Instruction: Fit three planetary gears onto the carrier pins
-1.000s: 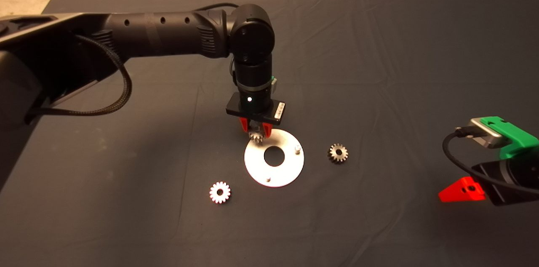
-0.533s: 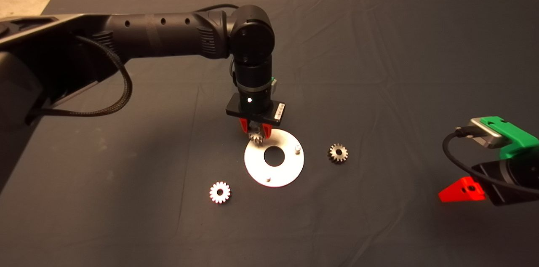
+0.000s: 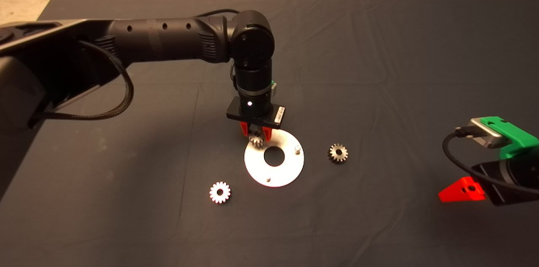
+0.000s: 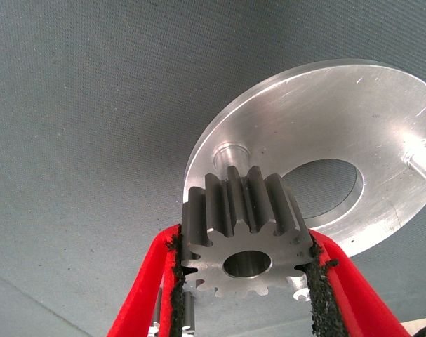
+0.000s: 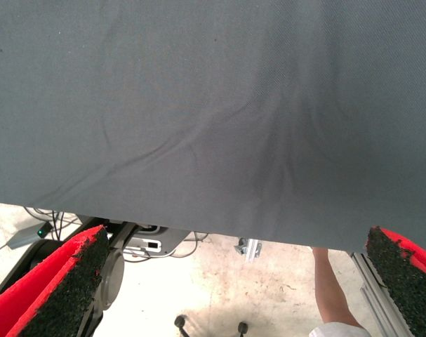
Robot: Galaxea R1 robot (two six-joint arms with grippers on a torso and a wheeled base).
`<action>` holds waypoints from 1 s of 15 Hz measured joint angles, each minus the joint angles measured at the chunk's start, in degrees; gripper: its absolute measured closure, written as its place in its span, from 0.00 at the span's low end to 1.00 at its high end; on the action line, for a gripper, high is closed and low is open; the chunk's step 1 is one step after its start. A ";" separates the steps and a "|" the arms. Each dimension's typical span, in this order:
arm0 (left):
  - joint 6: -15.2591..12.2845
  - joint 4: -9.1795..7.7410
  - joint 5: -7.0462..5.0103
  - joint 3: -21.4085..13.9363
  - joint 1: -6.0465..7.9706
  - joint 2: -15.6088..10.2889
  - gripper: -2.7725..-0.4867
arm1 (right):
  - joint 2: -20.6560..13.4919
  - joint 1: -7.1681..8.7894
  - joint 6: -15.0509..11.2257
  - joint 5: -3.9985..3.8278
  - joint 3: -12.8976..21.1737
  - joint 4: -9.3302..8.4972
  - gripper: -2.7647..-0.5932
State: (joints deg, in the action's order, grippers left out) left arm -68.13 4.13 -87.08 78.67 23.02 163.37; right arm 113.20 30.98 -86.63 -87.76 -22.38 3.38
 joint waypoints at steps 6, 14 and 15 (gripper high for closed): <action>0.36 0.13 0.04 0.85 0.02 0.15 0.81 | 0.00 0.00 -0.02 0.02 0.00 0.00 0.01; 1.11 0.13 0.12 1.78 0.00 0.48 0.81 | 0.02 0.00 -0.02 0.02 0.00 0.01 0.01; 1.11 0.13 0.15 1.77 0.00 0.48 0.81 | 0.02 0.00 0.00 0.02 0.00 0.00 0.01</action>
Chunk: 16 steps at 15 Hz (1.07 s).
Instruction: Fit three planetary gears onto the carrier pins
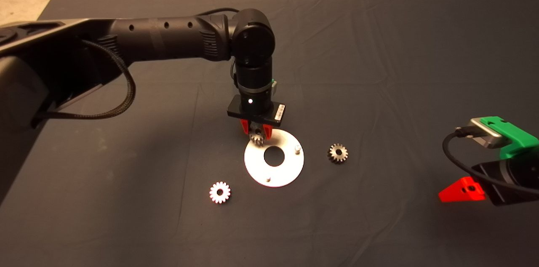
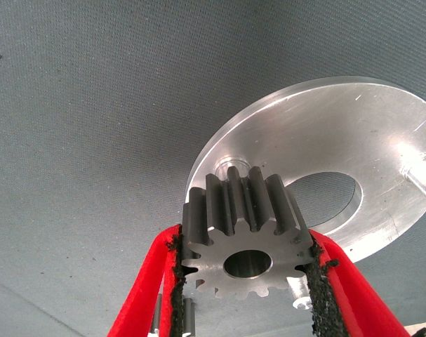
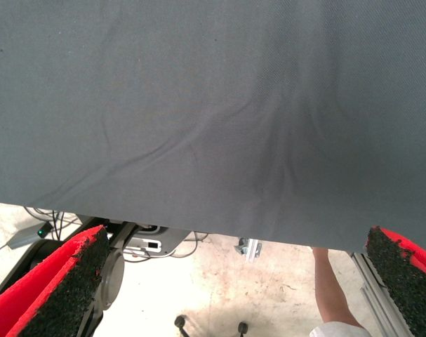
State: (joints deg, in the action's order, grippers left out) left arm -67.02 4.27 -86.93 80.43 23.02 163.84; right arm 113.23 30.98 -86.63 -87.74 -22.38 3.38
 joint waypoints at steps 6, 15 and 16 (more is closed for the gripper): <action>0.00 0.00 0.00 -0.12 -0.01 -0.02 0.81 | 0.00 0.00 -0.01 0.00 0.00 0.01 0.01; -0.09 0.55 -0.11 -0.69 -0.63 -0.02 0.81 | 0.00 0.00 -0.02 0.00 0.00 0.01 0.01; -0.09 0.57 -0.11 -0.69 -0.63 -0.02 0.81 | 0.00 0.00 0.00 0.00 0.00 0.01 0.01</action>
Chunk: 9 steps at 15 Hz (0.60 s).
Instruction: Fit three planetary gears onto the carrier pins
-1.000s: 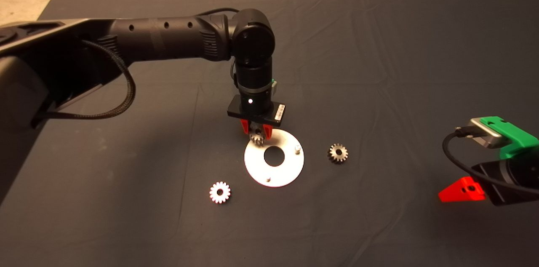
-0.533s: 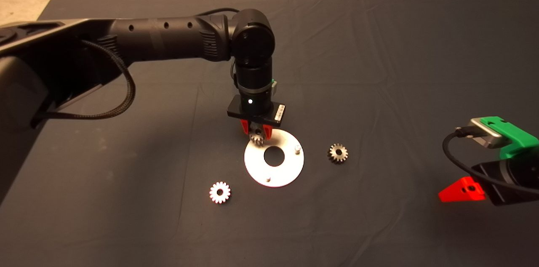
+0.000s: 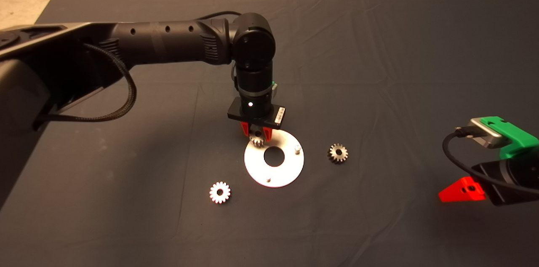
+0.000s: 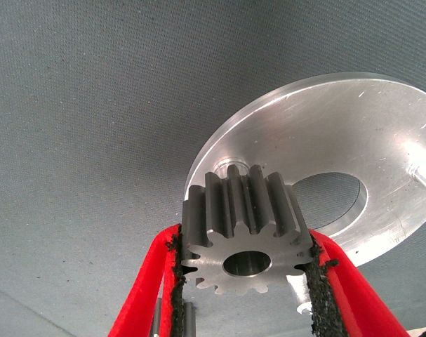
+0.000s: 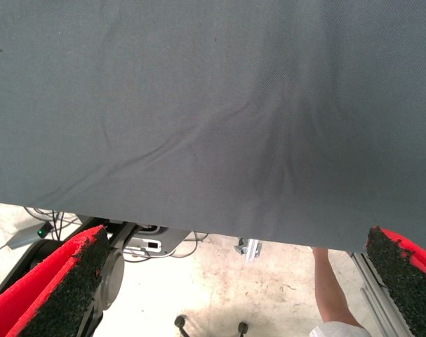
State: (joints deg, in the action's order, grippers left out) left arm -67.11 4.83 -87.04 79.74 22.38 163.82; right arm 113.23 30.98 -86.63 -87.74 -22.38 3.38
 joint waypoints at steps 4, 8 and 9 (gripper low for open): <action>0.02 -0.02 0.00 0.00 0.00 -0.01 0.80 | 0.00 0.00 -0.02 -0.02 0.00 -0.01 0.01; 0.09 -0.13 -0.02 -0.02 0.01 0.00 0.73 | 0.00 0.00 -0.01 0.00 0.00 -0.01 0.01; 0.09 -0.13 -0.02 -0.02 0.02 -0.01 0.71 | 0.00 0.00 -0.02 -0.02 0.00 -0.01 0.01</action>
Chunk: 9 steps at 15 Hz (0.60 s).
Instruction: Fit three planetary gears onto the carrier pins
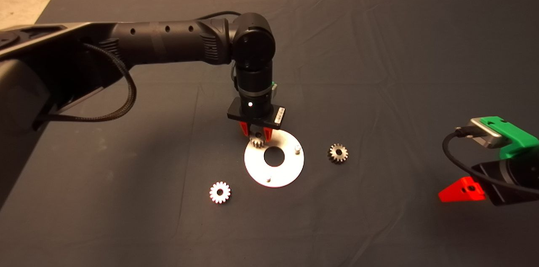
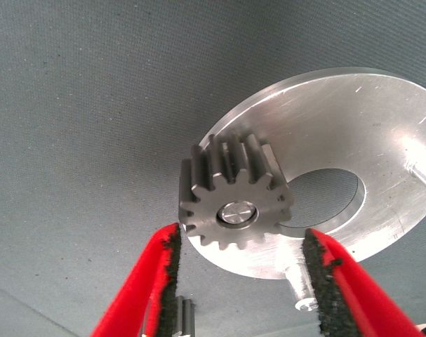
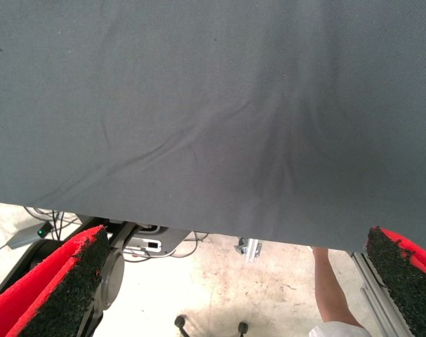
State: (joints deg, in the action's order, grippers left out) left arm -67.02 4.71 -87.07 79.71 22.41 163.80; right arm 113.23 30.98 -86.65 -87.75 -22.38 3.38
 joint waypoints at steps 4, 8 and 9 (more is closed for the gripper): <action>0.05 0.00 0.00 -0.22 0.02 -0.18 0.64 | -0.02 0.00 0.00 0.02 0.00 0.00 0.01; -0.09 -0.17 0.02 -1.78 2.35 -2.44 0.57 | 0.00 0.00 0.00 -0.01 0.00 0.01 0.01; -0.71 -0.17 0.02 -3.01 3.49 -3.60 0.53 | -0.02 0.00 0.02 -0.01 0.00 0.01 0.01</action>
State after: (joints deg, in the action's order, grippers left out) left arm -67.74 4.53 -87.04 76.70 25.89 160.21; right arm 113.20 30.98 -86.64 -87.76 -22.38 3.38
